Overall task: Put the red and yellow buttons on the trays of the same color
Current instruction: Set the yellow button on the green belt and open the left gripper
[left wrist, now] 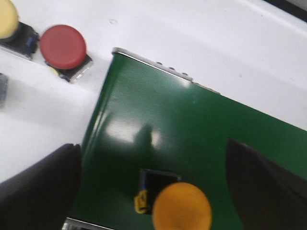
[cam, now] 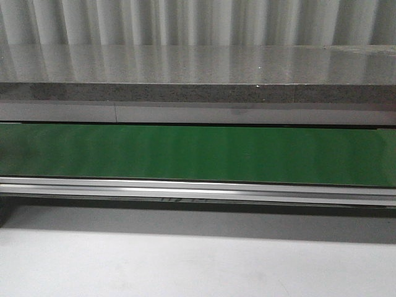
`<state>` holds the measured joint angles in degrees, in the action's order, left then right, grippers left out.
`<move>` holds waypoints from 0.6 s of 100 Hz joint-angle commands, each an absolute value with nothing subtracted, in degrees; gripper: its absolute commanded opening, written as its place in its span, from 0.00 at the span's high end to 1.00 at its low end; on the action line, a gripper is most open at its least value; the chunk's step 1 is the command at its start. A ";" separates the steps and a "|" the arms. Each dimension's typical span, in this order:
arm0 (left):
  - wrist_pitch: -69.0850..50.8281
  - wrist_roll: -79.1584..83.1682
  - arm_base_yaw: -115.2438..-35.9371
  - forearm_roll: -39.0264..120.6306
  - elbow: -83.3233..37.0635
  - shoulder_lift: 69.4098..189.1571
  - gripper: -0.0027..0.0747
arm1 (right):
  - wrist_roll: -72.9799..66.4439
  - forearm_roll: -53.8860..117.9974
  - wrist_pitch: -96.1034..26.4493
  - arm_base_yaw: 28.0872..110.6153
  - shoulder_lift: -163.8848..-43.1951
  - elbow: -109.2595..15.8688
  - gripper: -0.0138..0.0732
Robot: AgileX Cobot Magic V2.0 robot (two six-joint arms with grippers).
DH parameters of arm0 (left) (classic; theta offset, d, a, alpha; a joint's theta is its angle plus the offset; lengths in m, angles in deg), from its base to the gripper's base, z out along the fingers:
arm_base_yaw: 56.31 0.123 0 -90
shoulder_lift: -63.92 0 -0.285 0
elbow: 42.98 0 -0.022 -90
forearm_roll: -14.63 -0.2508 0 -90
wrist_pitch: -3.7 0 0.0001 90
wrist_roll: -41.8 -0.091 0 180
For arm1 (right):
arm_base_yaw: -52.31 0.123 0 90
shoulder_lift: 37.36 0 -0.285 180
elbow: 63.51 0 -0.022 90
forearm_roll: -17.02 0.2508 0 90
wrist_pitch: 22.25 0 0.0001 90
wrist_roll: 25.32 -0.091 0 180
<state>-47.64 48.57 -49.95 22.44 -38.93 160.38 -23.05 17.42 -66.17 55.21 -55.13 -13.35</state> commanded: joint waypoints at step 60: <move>-51.93 45.99 -34.26 18.75 -41.96 167.66 0.23 | -22.50 17.02 -62.27 55.31 -55.52 -14.78 0.92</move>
<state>-54.51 46.10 -34.51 18.72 -40.12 168.26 -23.05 17.42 -66.17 55.21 -55.13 -13.35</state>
